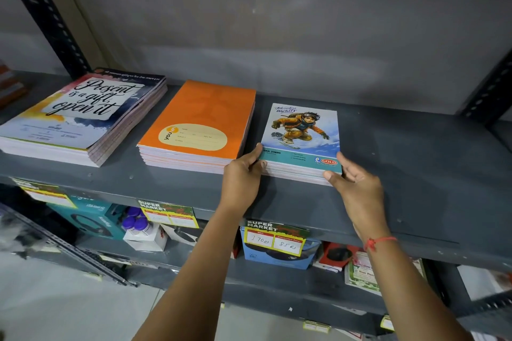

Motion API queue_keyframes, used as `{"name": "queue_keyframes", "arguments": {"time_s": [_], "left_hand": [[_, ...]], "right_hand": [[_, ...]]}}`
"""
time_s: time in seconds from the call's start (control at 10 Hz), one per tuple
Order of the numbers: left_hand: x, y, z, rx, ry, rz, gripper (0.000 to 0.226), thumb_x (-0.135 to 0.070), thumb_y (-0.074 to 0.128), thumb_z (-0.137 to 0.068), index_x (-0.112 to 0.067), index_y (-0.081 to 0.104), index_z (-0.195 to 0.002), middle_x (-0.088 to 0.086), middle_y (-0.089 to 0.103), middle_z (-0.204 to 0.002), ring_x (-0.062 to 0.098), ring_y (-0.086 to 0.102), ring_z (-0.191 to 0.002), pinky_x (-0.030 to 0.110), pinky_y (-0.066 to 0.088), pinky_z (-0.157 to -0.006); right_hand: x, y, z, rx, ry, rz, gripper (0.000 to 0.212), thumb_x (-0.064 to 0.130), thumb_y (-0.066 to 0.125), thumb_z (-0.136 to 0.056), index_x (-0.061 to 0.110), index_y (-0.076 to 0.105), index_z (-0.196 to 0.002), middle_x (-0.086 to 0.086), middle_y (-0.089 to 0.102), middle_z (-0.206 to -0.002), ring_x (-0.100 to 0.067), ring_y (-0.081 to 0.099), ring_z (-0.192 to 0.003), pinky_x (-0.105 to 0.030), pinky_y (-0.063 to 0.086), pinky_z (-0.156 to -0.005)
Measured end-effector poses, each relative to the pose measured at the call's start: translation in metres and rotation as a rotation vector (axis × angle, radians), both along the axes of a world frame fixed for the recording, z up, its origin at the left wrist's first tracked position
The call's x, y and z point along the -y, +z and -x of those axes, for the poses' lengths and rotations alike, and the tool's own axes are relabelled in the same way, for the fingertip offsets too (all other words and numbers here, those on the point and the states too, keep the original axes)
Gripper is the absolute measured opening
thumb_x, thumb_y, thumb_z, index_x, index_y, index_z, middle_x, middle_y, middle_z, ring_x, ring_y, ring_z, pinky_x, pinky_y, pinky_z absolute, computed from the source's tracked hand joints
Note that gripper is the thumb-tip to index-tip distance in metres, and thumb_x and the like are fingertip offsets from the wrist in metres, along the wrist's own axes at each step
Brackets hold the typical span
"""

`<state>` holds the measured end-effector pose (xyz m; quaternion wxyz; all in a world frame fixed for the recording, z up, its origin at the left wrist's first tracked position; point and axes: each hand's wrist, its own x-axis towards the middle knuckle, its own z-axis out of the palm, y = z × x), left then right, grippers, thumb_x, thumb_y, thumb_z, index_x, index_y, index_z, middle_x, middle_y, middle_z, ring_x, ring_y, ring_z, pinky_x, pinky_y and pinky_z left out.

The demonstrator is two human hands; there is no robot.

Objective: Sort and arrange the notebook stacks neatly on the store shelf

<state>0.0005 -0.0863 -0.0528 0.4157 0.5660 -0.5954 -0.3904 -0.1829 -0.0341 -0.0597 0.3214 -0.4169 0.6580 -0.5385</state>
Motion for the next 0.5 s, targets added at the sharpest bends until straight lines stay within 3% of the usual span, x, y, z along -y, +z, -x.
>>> {"name": "queue_keyframes", "arguments": {"time_s": [0.3,0.4,0.5], "left_hand": [[-0.002,-0.002,0.000,0.068,-0.021,0.052,0.041,-0.010,0.043,-0.096,-0.016,0.044,-0.136,0.011,0.062,-0.126,0.012,0.052,-0.086,-0.005,0.040,-0.052],[-0.005,0.006,-0.001,0.104,-0.048,0.047,0.044,-0.009,0.037,-0.098,-0.019,0.038,-0.141,0.010,0.063,-0.118,0.013,0.052,-0.078,0.006,0.042,-0.053],[-0.023,0.009,-0.010,0.197,-0.128,0.067,0.049,-0.012,0.033,-0.098,-0.018,0.023,-0.146,0.006,0.054,-0.117,0.023,0.054,-0.097,0.027,0.045,-0.083]], "right_hand": [[-0.006,0.005,-0.005,-0.138,-0.013,-0.012,0.052,0.013,0.064,-0.085,0.015,0.049,-0.135,0.002,0.066,-0.116,-0.009,0.061,-0.099,-0.021,0.046,-0.091],[-0.010,0.012,-0.009,-0.232,-0.044,-0.067,0.056,0.015,0.063,-0.085,0.018,0.046,-0.138,-0.004,0.060,-0.132,-0.014,0.060,-0.109,-0.027,0.045,-0.100],[-0.032,0.019,-0.023,-0.326,-0.069,-0.137,0.066,0.024,0.059,-0.088,0.020,0.029,-0.147,0.003,0.020,-0.158,-0.020,0.039,-0.138,-0.036,0.032,-0.114]]}}
